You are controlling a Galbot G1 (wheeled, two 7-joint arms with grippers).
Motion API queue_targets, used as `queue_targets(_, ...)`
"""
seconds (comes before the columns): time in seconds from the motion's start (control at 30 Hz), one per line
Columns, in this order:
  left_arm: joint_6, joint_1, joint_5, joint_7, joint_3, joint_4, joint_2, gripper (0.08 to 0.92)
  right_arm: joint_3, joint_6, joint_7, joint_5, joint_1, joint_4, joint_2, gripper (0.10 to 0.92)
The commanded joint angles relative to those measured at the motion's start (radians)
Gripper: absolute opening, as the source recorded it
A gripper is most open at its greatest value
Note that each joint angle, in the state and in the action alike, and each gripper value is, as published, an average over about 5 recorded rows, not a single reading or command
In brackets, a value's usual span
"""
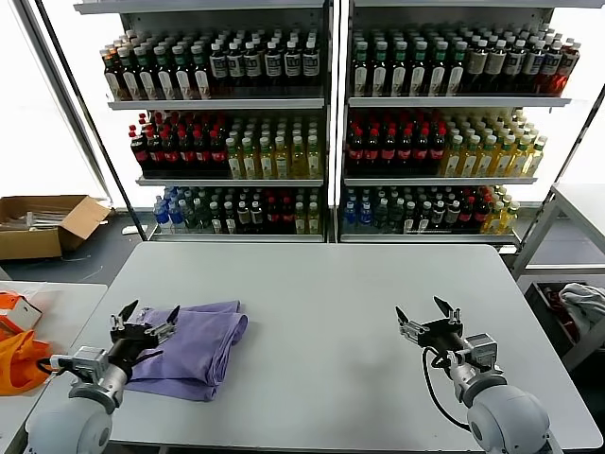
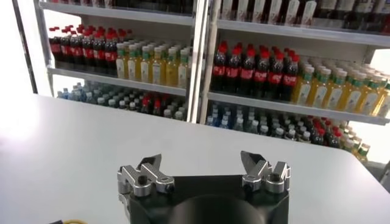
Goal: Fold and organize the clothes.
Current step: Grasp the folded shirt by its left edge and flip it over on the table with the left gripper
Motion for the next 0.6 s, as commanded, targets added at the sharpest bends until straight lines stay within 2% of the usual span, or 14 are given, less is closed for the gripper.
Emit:
queue_targets(0.03,0.004,0.018,-0.034,0.063,-0.102,0.087,0.034,0.823,-0.010,0.002,0.000,0.002,0.012,-0.009,-0.003,0.823)
queue_targets(0.37,0.060,-0.011,-0.245,0.096,-0.093,0.191,0.043,0.823,-0.004,0.003,0.001,0.001,0.007,-0.012,-0.005,0.823)
queue_targets(0.6,0.062,-0.032,-0.280,0.105,-0.083,0.271,0.040,0.822,0.009,0.004,0.000,0.001,-0.008,-0.008,-0.008,0.823)
